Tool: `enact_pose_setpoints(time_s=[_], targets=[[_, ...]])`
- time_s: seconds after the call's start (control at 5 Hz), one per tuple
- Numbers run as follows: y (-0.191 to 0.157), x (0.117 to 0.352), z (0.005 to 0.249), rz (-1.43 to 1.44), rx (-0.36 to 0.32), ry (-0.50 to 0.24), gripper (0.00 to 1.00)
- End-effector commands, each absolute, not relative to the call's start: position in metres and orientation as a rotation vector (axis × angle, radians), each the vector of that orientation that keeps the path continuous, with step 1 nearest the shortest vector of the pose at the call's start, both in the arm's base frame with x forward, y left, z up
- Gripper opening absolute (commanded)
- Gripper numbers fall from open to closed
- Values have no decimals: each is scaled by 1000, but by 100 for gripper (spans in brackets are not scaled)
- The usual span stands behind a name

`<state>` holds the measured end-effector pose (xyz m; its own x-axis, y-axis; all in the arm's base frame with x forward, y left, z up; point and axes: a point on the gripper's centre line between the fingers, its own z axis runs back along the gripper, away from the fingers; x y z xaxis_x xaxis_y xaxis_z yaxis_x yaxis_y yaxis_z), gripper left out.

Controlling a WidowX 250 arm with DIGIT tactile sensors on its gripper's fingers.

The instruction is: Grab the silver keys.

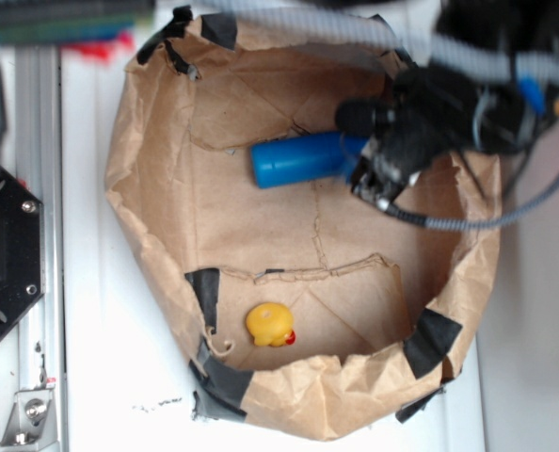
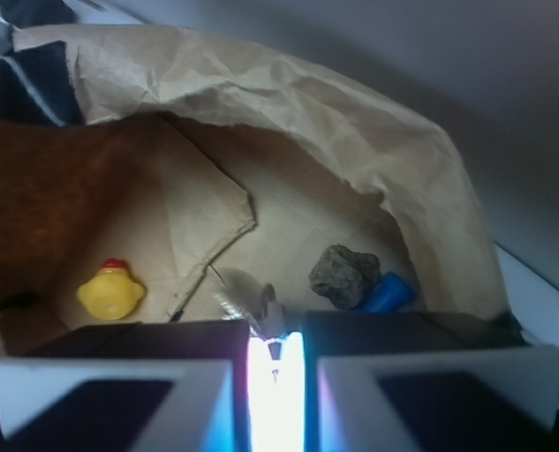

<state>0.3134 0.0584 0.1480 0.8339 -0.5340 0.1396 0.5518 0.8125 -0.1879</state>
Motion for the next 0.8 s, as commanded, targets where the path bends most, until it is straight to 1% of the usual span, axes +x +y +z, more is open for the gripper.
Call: enact_pose_setpoints(time_s=[0.0,0.2,0.4,0.6], targets=[[56,279,170,-719,-143,-263,0],[44,258,165,-708,-25,-243,0],[37,246,161,-806,13,-258,0],[33,263,153,-745,33,-187,0]])
